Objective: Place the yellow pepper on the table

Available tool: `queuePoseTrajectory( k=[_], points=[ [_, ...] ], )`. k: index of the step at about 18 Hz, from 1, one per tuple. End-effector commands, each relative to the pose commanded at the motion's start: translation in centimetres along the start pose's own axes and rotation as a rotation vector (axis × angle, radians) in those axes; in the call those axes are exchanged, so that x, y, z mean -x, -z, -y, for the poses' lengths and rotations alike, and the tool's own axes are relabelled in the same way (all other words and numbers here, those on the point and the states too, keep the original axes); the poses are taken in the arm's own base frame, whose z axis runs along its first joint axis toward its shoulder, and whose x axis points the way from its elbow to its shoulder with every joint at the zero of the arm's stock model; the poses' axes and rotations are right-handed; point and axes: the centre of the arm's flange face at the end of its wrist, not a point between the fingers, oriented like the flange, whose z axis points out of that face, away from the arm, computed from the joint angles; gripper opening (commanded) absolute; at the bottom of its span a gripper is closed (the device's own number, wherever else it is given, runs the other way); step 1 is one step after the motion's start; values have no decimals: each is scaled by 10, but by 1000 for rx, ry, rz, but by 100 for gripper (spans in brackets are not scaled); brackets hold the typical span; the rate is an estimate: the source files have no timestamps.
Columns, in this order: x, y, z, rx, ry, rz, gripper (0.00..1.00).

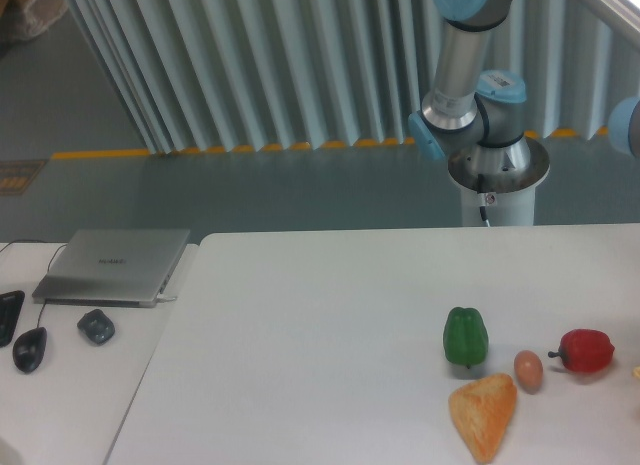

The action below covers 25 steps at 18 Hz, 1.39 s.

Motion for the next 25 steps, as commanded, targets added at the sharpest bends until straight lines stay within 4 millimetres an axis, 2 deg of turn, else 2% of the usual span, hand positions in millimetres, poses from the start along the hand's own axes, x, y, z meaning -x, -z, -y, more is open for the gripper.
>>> queuePoseTrajectory(
  k=[4,7,12,14,21,25],
  points=[
    [5,-17,3,-25,-5,-7,100],
    [5,-38,5,-91,43,16,100],
    [-4,-65,-4,-139,85,15,100],
    [-6,-67,-6,-139,84,12,100],
    [-12,-101,-13,-160,94,-20,100],
    [-22,-114,-23,-166,117,-34,100]
  ],
)
